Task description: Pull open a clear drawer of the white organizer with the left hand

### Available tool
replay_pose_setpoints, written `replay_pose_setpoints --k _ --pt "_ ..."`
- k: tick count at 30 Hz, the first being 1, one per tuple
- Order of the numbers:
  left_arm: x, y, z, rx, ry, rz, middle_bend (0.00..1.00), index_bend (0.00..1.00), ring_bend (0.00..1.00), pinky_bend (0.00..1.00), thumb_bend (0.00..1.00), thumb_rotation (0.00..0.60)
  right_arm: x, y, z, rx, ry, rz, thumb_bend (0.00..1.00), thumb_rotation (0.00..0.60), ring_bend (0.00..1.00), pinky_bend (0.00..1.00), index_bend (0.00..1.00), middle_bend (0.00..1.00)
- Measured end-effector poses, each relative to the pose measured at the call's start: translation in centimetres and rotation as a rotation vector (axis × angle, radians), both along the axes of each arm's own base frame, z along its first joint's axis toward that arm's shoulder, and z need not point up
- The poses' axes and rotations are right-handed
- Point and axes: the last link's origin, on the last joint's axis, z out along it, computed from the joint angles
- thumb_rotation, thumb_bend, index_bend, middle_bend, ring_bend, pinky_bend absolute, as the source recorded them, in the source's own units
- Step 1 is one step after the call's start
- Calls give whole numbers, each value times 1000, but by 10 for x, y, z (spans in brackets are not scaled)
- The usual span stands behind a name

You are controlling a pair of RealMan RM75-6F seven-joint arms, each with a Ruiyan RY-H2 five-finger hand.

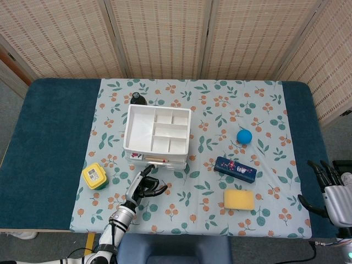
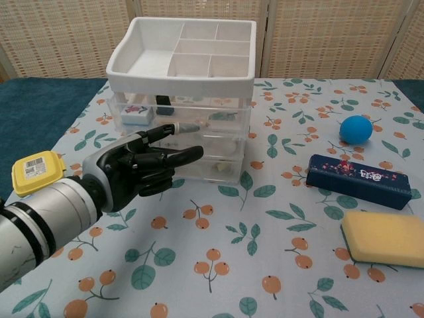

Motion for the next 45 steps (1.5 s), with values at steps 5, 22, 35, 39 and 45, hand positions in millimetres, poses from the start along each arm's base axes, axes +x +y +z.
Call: replay_pose_setpoints --k 5,22,35,39,45 --pt "-1 -4 0 -2 3 -9 940 271 1000 1000 209 600 0 0 0 1 -1 2 289 600 14 73 0 132" --pt "-18 -30 9 44 96 -57 922 97 1000 1000 209 600 3 -1 6 -18 11 11 289 600 14 73 0 132" --pt "-60 -44 53 213 405 -219 916 219 1000 1000 209 600 4 0 7 -20 8 12 290 600 14 73 0 132" --pt "-71 -38 76 308 538 -277 916 210 1000 1000 209 600 6 0 9 -32 8 19 289 600 14 73 0 132" --pt "-76 -25 100 416 693 -339 915 203 1000 1000 209 600 9 -1 10 -35 12 26 289 600 14 73 0 132"
